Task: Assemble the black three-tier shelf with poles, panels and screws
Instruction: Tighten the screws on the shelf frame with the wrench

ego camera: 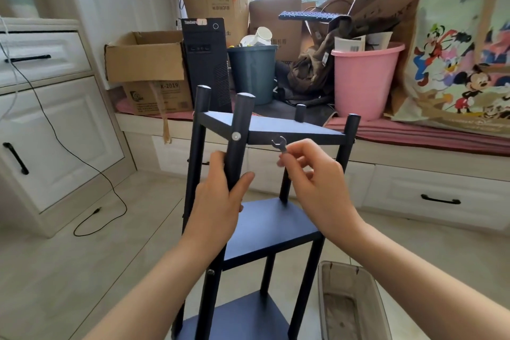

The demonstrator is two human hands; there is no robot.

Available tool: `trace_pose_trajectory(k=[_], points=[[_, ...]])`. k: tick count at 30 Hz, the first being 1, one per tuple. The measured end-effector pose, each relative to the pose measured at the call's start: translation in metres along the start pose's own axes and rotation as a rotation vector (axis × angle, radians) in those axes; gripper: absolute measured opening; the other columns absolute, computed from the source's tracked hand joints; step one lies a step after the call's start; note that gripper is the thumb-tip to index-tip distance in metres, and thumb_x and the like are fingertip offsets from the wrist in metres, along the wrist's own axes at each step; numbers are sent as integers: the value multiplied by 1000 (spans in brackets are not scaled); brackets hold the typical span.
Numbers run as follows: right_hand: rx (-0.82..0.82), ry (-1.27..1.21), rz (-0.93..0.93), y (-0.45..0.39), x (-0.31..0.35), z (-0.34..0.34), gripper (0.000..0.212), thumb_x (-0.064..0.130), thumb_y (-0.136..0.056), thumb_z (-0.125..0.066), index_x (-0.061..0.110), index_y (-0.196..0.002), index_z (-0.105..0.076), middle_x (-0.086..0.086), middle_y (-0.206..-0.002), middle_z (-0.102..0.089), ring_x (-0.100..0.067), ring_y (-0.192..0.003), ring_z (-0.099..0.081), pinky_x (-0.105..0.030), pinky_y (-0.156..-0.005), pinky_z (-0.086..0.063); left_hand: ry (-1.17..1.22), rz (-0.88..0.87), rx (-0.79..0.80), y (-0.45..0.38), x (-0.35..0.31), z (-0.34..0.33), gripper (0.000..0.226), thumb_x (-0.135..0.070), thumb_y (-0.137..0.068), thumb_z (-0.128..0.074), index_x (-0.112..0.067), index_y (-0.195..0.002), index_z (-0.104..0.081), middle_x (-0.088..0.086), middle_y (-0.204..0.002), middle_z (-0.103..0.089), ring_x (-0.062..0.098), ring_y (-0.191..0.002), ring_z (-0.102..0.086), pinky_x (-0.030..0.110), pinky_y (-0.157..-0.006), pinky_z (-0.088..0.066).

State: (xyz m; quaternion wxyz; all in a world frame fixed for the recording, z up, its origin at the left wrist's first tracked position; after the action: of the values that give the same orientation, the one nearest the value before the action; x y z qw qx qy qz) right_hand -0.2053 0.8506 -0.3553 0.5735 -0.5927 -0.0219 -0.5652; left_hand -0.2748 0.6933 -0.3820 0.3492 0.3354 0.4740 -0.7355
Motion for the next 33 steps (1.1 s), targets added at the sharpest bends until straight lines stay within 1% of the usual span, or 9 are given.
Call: trace_pose_trajectory(k=[4,6,9,11,13,15,21,25,33], points=[[-75,35,56,-4,2,6,5,9,-97,-59,14,-96,-62,2,-106,-55,-9,-89,-57,-14,-61,-45,49,-11,7,-7,-8,-21,25,-30,-100,-59,-34,-110,-36,3,-69,-58,19,-62,-58,33,-60,-49],[-96,18,9,-7,-4,11,6,10,-98,-59,15,-97,-61,5,-107,-54,-8,-90,-58,-20,-63,-50,94,-25,29,-8,-10,-32,25,-29,-102,-54,-36,-115,-34,2,-71,-58,14,-61,-56,30,-60,-47],[-78,-32,-101,-9,-17,17,5,14,-99,-57,16,-96,-59,7,-83,-65,-12,-75,-64,-34,-66,-56,155,-13,84,-11,-5,-42,25,-22,-103,-52,-28,-123,-38,-15,-81,-58,-2,-71,-57,12,-66,-44],[-32,-75,-144,-6,-25,19,6,15,-100,-56,12,-95,-59,-2,-63,-66,-18,-57,-63,-36,-59,-55,160,66,145,-10,6,-47,14,-26,-103,-52,-20,-115,-48,-8,-82,-60,4,-71,-60,20,-71,-50],[18,-73,-151,-4,-29,21,9,14,-99,-58,8,-93,-61,-6,-59,-65,-19,-47,-59,-31,-51,-51,182,134,199,-7,14,-50,21,-31,-103,-50,-11,-100,-54,5,-73,-62,17,-62,-61,33,-66,-56],[46,-92,-190,-3,-36,22,13,14,-97,-61,6,-88,-64,-6,-56,-64,-13,-42,-54,-21,-48,-45,197,140,191,-3,18,-51,26,-32,-102,-50,-8,-94,-54,5,-67,-59,16,-55,-56,26,-60,-53],[74,-335,-495,1,-57,19,20,20,-95,-64,5,-86,-73,3,-53,-56,-4,-46,-48,-14,-46,-39,220,79,142,2,16,-49,10,-32,-103,-48,-22,-106,-50,2,-60,-47,14,-53,-46,23,-53,-45],[156,-435,-583,4,-54,11,18,12,-100,-54,3,-95,-69,-7,-65,-67,-10,-50,-57,-17,-52,-48,258,67,113,2,12,-46,8,-30,-104,-48,-22,-102,-51,5,-61,-47,16,-53,-44,22,-51,-41],[192,-339,-499,-10,-34,-5,15,12,-98,-58,-2,-99,-64,-12,-76,-75,-18,-60,-67,-30,-65,-57,230,78,114,-7,17,-35,10,-32,-104,-47,-25,-110,-51,2,-59,-48,12,-50,-47,20,-47,-43]])
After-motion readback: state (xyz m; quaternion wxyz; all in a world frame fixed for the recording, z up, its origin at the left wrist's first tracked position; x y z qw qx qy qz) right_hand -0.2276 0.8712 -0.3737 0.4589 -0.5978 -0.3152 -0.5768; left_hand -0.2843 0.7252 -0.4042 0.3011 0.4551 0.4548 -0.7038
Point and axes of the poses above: each hand's wrist, its own y-axis away from the middle knuckle, its own z-axis out of the back of the hand, x = y × z, the point moved 5 cm from there along -y, towards the middle knuckle
